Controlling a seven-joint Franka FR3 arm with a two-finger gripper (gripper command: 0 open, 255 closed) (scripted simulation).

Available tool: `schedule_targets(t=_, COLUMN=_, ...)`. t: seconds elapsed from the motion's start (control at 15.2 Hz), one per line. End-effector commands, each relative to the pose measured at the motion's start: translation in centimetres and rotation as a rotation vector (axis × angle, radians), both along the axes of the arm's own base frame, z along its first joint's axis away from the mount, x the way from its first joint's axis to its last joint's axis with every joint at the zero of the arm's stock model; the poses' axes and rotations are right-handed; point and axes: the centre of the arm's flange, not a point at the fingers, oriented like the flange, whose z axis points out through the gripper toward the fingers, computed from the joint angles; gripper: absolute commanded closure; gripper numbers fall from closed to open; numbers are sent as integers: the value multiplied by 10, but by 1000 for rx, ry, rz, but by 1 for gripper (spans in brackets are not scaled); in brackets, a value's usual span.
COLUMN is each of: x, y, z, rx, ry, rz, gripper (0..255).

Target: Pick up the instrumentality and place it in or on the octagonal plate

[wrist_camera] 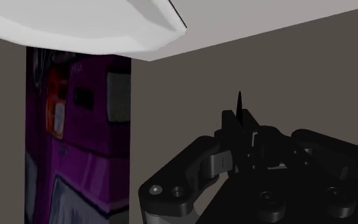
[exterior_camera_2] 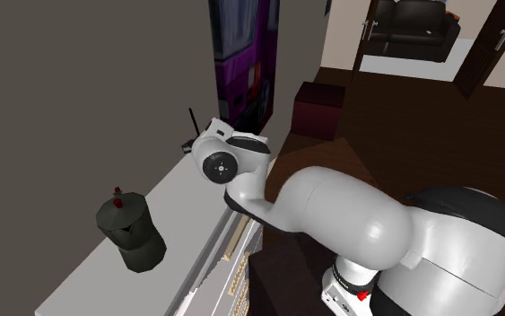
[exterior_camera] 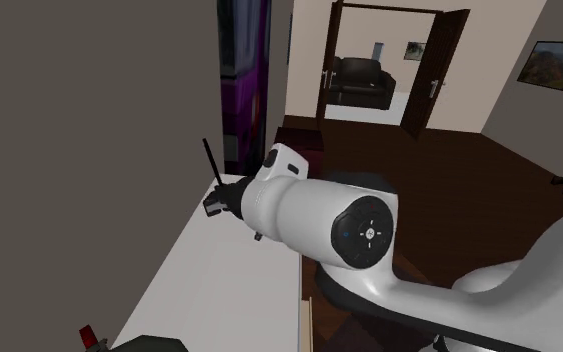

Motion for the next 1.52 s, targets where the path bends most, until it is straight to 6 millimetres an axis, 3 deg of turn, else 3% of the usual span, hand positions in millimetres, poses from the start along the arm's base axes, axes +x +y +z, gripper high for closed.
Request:
schedule_targets(t=0.0, x=-1, y=-29, z=-7, rx=1, ry=0, rz=2, gripper=255)
schedule_targets(t=0.59, x=3, y=-147, z=-26, rx=1, ry=0, rz=2, gripper=255)
schedule_targets(t=1.06, x=3, y=-147, z=-60, rx=1, ry=0, rz=2, gripper=255)
schedule_targets(t=1.45, x=3, y=-147, z=-60, rx=1, ry=0, rz=2, gripper=255)
